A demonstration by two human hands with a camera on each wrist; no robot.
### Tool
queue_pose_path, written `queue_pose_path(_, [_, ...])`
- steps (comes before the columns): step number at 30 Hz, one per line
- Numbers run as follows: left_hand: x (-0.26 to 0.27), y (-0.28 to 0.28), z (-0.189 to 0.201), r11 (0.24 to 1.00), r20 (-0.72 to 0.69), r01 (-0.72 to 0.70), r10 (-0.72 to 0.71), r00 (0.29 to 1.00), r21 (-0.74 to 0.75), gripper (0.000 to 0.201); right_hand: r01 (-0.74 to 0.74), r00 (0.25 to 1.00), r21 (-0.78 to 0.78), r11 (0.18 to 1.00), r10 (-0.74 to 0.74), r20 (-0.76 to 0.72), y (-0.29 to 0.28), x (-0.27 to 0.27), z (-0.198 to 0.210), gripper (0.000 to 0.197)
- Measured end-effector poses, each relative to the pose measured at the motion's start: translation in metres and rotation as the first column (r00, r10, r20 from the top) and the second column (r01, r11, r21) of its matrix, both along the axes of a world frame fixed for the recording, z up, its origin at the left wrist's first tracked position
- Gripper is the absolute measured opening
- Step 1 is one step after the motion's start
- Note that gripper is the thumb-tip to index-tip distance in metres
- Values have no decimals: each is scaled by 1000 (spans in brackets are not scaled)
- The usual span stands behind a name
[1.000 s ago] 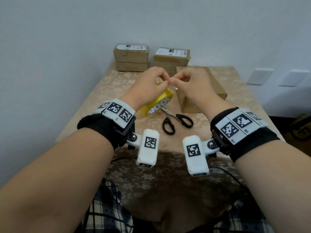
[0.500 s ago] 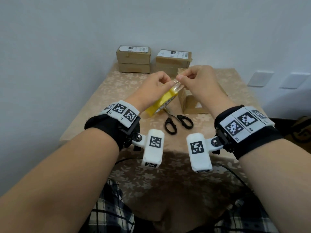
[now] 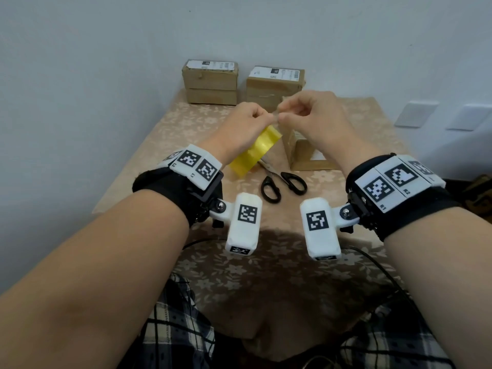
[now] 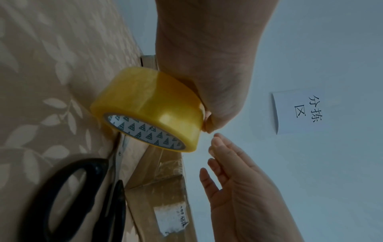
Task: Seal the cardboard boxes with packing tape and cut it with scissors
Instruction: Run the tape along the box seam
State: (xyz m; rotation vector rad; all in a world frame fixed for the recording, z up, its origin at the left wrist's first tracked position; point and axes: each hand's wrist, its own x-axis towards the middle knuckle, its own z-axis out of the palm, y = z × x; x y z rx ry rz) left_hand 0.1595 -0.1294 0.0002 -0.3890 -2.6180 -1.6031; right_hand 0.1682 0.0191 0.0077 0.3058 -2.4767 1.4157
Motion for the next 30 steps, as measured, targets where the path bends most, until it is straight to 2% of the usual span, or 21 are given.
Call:
queue_pose_path(3, [-1,1,-4,995,-121,-16,4,993,-97,17,22,1000,51,998,-23,18,3,3,0,24])
queue_pose_path(5, [-3,2,-7,987,-173,-38,11,985,-155,13,24,999,79,997,-26,27,3,3,1,26])
queue_pose_path(10, [-1,3,-8,975,-209,-14,-34,977,-223,10,74,994,161,984,-85,65,5,-3,-1,6])
queue_pose_path(12, [0,4,-9,969,-212,-11,-44,976,-249,12,122,990,218,968,-134,41,5,-4,-1,4])
queue_pose_path(14, [0,3,-8,966,-189,-17,-33,981,-259,21,165,986,257,952,-167,-14,5,-5,-2,8])
queue_pose_path(16, [1,0,-4,964,-115,-16,-15,993,-264,49,150,989,313,938,-141,-50,5,-3,0,8])
queue_pose_path(18, [3,-5,1,954,-72,-13,-9,997,-300,58,145,989,367,919,-120,-89,5,-1,2,12])
queue_pose_path(22, [2,-17,11,922,-260,-102,1,966,-374,43,217,976,373,902,-188,-112,11,-6,2,37])
queue_pose_path(24, [-2,-28,8,854,-366,-212,27,930,-475,36,239,970,448,861,-228,-80,15,-9,-2,52])
queue_pose_path(25, [-5,-34,4,810,-393,-257,36,919,-527,34,238,965,515,823,-260,-32,17,-9,-6,67])
queue_pose_path(27, [-11,-46,-7,725,-396,-316,65,916,-612,33,193,926,682,706,-360,111,16,-7,-14,92])
queue_pose_path(28, [-14,-51,-14,686,-382,-330,82,920,-648,33,156,904,752,640,-400,153,14,-6,-18,97])
queue_pose_path(30, [-18,-57,-26,597,-341,-327,94,935,-733,35,123,898,837,534,-419,135,13,-7,-27,95])
